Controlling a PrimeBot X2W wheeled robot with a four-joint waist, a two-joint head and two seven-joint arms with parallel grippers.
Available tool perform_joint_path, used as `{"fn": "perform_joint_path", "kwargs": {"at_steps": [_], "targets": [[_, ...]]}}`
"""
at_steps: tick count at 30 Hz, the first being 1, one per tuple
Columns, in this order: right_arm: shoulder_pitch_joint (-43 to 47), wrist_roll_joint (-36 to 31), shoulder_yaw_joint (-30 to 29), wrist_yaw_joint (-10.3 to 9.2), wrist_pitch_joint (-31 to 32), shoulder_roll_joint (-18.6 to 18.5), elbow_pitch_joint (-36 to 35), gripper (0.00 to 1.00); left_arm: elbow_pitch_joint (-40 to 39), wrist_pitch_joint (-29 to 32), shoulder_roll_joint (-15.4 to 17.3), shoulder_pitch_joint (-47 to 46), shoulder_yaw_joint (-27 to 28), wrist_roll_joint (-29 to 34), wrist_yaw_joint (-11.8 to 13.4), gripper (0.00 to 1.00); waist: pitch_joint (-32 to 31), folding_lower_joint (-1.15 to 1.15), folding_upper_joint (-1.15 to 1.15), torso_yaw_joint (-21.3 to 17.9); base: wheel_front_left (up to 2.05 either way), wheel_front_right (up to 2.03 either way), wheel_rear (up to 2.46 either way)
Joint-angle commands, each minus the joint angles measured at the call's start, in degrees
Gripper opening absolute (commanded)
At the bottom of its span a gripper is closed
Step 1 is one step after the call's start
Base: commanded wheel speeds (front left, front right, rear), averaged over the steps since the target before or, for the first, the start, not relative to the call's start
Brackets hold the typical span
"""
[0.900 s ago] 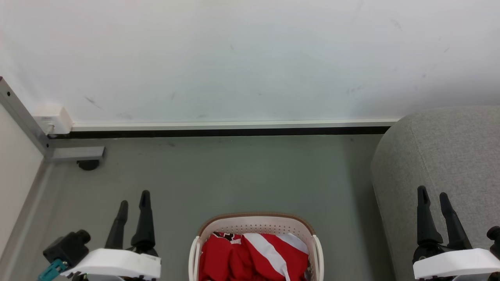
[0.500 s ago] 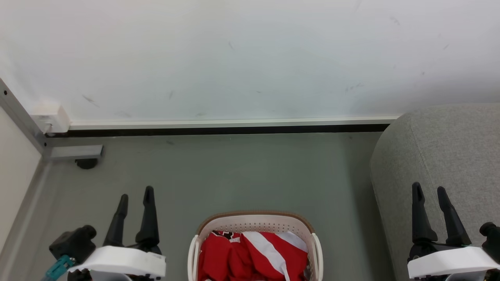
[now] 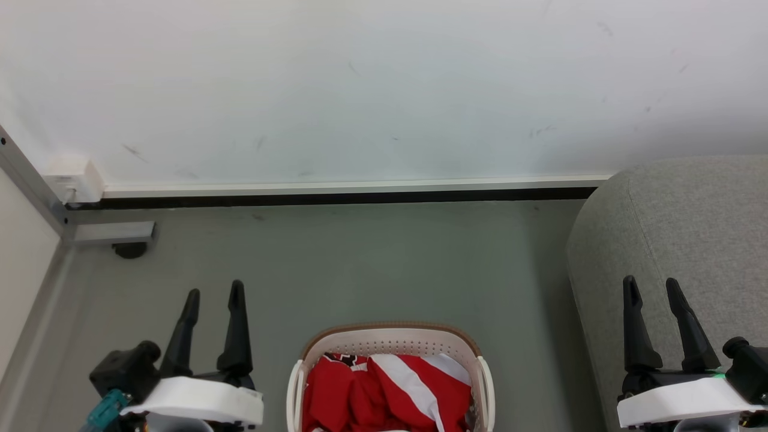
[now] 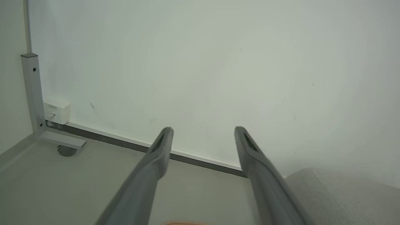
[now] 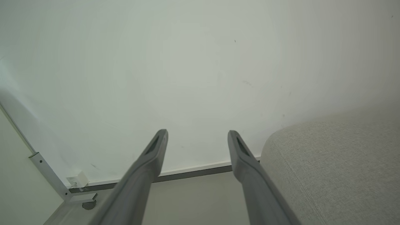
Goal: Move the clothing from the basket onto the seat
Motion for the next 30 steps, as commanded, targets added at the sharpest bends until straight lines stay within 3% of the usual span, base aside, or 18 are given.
{"fn": "perform_joint_path", "kwargs": {"at_steps": [1, 30], "targets": [[-0.99, -1.22, 0.11, -0.09, -0.55, -0.55, -0.45, 1.0, -0.55, -0.49, 0.52, -0.95, 0.01, 1.4, 0.03, 1.0, 0.01, 0.0, 0.0, -0.04, 0.0, 0.0, 0.0], [-1.58, -12.16, 1.63, -0.11, -3.65, -0.61, 1.0, 1.0, 1.49, -3.62, 0.66, -1.27, -1.57, 12.67, 0.56, 1.0, -0.04, 0.0, 0.0, -0.77, 0.0, 0.0, 0.0]]}}
